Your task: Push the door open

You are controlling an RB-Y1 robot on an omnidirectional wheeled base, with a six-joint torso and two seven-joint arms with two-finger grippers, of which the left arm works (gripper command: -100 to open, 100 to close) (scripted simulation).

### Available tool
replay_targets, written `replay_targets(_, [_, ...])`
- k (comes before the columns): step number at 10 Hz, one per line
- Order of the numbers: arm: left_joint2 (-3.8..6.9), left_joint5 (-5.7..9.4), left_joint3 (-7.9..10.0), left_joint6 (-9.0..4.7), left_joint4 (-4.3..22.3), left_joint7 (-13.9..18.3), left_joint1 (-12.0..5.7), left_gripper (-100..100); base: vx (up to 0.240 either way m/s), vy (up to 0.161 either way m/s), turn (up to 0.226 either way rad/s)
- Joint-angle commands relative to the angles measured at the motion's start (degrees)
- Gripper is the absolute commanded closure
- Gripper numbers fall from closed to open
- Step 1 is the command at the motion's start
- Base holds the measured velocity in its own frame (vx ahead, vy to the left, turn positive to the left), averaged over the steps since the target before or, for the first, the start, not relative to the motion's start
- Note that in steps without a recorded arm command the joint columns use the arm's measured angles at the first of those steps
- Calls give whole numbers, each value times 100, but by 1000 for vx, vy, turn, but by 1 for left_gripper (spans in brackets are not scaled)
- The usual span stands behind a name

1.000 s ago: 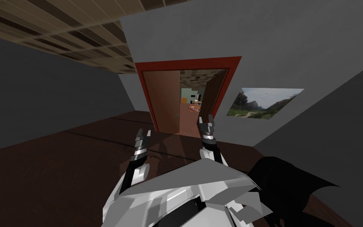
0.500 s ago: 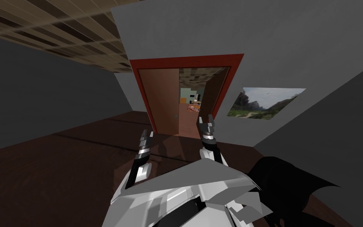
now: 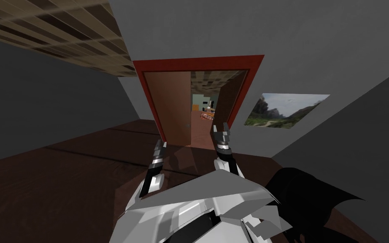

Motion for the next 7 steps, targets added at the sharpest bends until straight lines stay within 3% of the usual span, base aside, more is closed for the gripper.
replay_targets(1, [14, -7, -23, -60, 286, -10, -105, -100, 97, -32, -32])
replay_targets(7, [17, -41, -111, -174, 1214, -60, -489, -100, 101, -28, -37])
